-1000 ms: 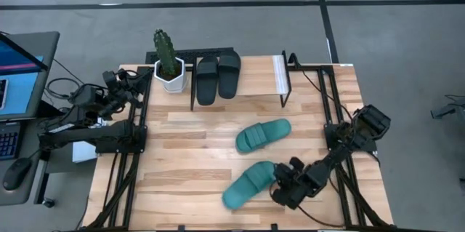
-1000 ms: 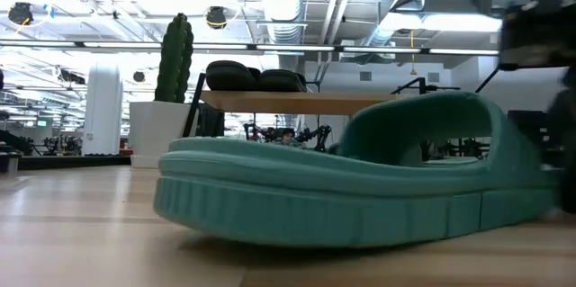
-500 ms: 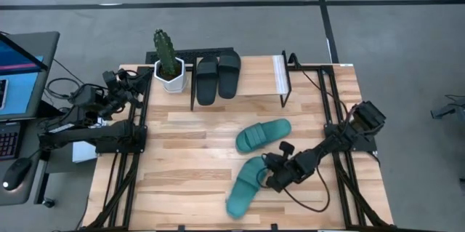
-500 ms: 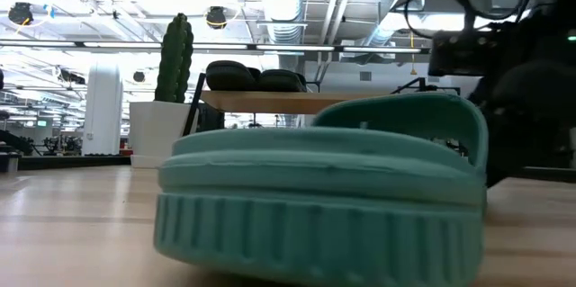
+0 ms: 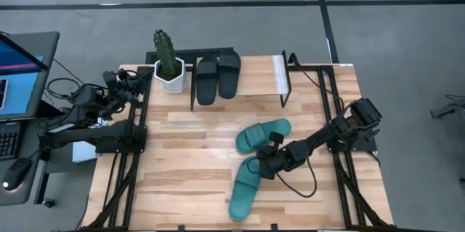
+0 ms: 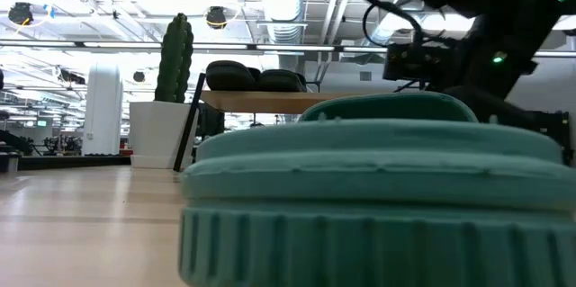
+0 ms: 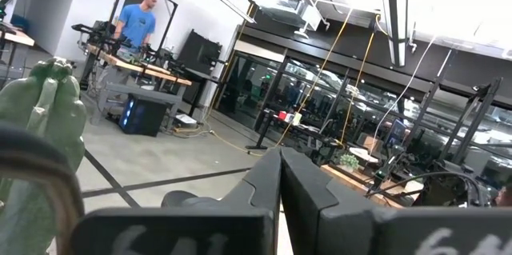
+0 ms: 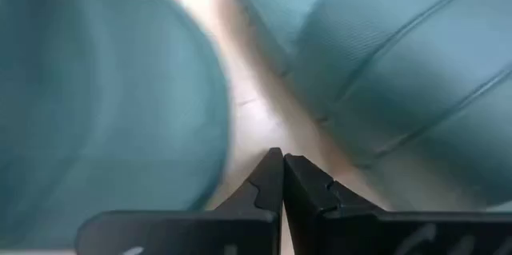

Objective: Pick and place slides into the shelf
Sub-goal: Put the top green slide on the shelf

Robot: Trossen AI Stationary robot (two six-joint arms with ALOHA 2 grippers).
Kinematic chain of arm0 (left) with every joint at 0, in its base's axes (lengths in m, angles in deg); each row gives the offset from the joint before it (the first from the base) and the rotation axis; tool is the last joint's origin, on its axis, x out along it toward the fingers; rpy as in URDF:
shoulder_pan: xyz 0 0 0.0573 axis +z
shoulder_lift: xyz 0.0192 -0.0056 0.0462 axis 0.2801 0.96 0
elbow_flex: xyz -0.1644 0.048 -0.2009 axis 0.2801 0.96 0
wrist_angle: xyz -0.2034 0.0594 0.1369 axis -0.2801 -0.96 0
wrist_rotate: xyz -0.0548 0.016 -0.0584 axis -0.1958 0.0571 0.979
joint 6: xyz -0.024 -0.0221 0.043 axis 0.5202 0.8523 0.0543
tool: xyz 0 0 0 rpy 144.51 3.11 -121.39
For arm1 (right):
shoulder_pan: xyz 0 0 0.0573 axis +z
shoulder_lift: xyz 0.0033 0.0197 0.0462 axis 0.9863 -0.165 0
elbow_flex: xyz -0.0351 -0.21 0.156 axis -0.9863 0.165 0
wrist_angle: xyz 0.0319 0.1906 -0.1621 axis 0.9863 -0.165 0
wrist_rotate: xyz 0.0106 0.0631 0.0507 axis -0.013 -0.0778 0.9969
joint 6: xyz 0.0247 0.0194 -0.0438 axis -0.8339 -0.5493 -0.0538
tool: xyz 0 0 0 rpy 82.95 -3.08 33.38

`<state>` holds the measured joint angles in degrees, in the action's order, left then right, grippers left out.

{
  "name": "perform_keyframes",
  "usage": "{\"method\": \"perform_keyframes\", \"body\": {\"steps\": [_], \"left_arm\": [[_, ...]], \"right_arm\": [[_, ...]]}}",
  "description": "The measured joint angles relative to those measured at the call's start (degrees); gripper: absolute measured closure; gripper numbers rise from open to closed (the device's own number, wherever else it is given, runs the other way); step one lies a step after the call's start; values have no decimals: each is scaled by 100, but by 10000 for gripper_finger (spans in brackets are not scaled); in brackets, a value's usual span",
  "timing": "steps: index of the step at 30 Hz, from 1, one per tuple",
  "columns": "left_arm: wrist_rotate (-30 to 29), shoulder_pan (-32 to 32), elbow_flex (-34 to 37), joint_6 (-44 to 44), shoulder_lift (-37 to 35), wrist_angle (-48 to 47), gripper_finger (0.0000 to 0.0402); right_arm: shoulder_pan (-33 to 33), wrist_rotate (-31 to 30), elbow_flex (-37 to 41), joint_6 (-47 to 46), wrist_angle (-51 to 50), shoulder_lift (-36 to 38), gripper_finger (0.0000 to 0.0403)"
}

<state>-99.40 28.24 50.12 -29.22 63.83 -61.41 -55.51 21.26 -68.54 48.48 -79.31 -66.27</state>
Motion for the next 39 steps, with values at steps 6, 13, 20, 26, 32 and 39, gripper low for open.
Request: {"method": "perform_keyframes", "body": {"steps": [6,13,20,26,32,39], "left_arm": [[1,2,0,15,0,-2,401],[7,2,-2,17,1,-1,401],[50,2,-2,17,0,0,401],[51,1,-2,157,2,-1,401],[50,2,-2,260,2,4,401],[50,2,-2,258,2,28,401]], "right_arm": [[-107,-122,-30,71,-570,238,403],[264,-1560,-397,-983,-2286,1042,403],[1250,-2888,-561,-1600,-1606,1607,403],[1766,-2936,-568,-1646,-441,1522,402],[1761,-2457,-568,-1655,389,1106,367],[1637,-1851,-572,-1656,1287,601,302]]}}
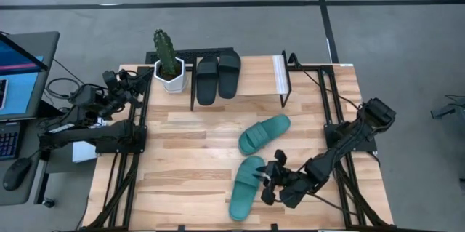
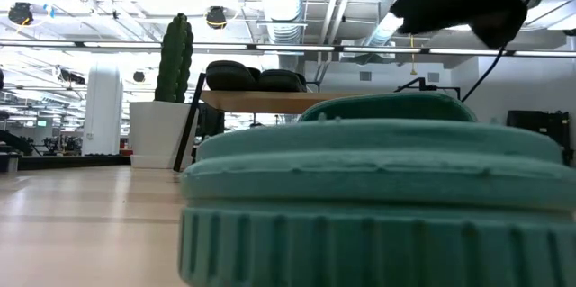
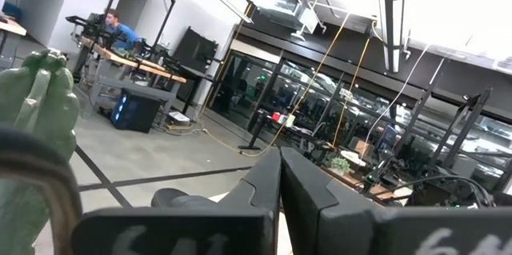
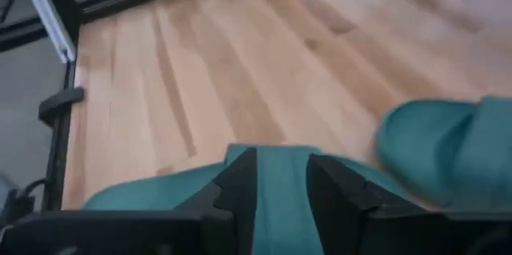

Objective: Pick and place slides into the shelf
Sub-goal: Put the top green slide on the shelf

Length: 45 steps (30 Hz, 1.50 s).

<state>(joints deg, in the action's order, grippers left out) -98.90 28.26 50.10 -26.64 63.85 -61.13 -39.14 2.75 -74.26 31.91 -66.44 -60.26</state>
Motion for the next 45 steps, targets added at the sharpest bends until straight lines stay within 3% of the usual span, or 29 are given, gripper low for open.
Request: {"method": "perform_keyframes", "body": {"steps": [8,14,20,28,32,40,42,45], "left_arm": [[0,-2,0,0,0,4,401],[0,0,0,0,0,13,401],[0,0,0,-2,0,12,401],[161,0,0,47,0,-74,401],[1002,0,0,50,0,-83,401],[2702,0,0,310,0,-83,401],[2980,0,0,312,0,-88,401],[3312,0,0,351,0,-137,401]], "right_arm": [[-26,678,-293,70,388,-532,268],[106,702,-1036,866,412,-946,280],[145,690,-1556,1055,441,-1410,289],[-476,640,-1924,1375,1054,-1912,290],[-311,-592,-2108,2601,1028,-1808,290],[686,-4511,-2200,4508,-106,-1321,290],[931,-4554,-2193,4768,-386,-1206,290],[1184,-4584,-2204,4178,-279,-1026,294]]}}
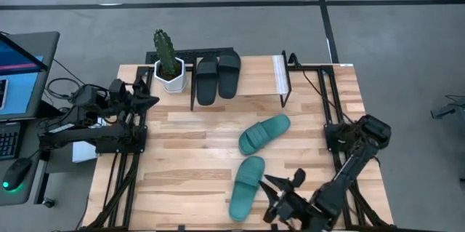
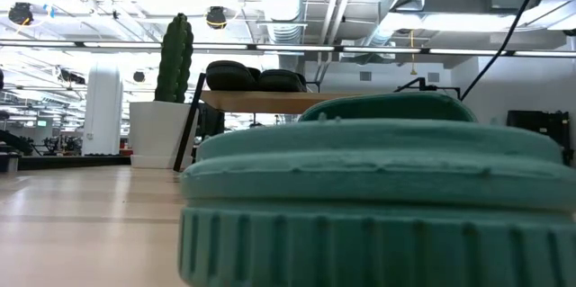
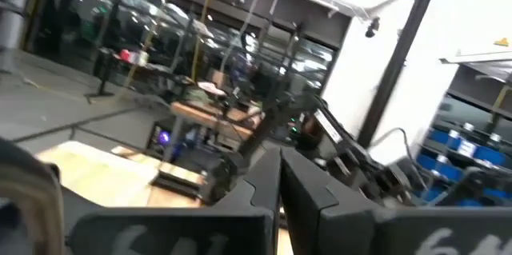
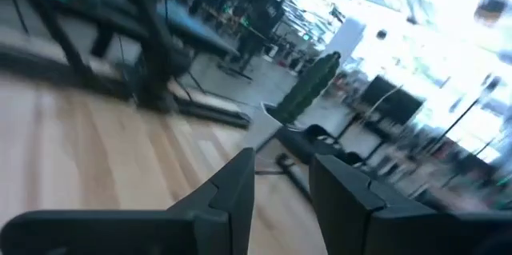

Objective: Pick and place slides into the shelf
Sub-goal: Put the top green slide on the shelf

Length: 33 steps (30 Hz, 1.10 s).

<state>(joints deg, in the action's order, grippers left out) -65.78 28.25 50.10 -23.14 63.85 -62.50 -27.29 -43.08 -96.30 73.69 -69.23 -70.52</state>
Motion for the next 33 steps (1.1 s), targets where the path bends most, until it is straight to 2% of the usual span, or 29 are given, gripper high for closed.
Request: {"method": "perform_keyframes", "body": {"steps": [7,10,17,20,26,33], "left_arm": [[124,0,0,312,-1,-399,401],[126,0,0,389,0,-472,401],[130,0,0,477,-2,-680,401],[132,0,0,545,-2,-735,401],[132,0,0,548,-1,-737,401],[103,0,0,548,-2,-740,401]], "right_arm": [[357,32,59,-1011,-48,-135,304],[456,256,235,-1688,-57,-132,306],[381,1270,902,-3899,-65,-135,306],[252,1681,1156,-4562,-72,-135,306],[-25,2327,1537,-5514,-230,-135,306],[-352,3540,1826,-6026,-266,-137,306]]}}
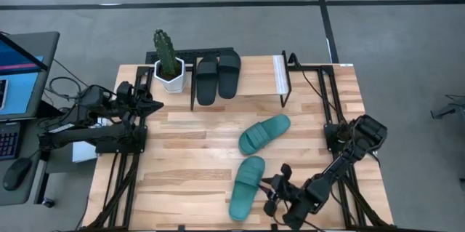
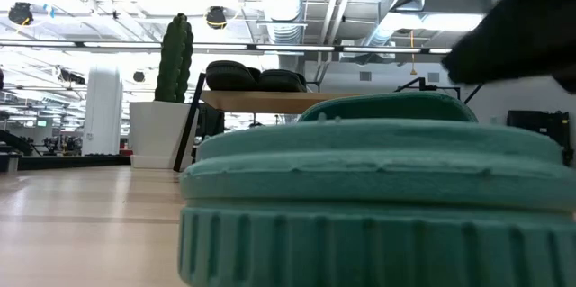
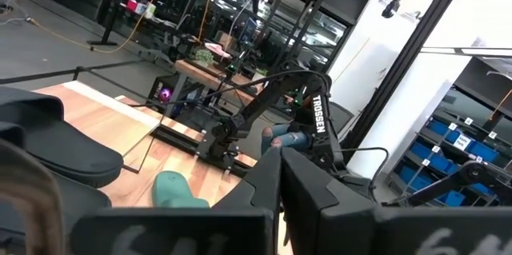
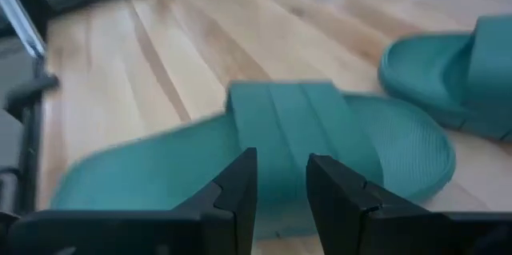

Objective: Pick and place slides into the shelf
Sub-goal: Put the top green slide on the shelf

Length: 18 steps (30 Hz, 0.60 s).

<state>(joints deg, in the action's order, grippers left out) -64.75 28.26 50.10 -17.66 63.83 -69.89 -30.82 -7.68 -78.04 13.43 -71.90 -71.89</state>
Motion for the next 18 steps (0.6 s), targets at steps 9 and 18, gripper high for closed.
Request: {"method": "perform_keyframes", "body": {"steps": [9,18], "left_arm": [[-2,0,0,0,0,-93,401],[-4,0,0,61,0,-114,401]], "right_arm": [[35,731,-1,-31,-29,-2,306],[27,1005,-3,-89,83,-2,306]]}}
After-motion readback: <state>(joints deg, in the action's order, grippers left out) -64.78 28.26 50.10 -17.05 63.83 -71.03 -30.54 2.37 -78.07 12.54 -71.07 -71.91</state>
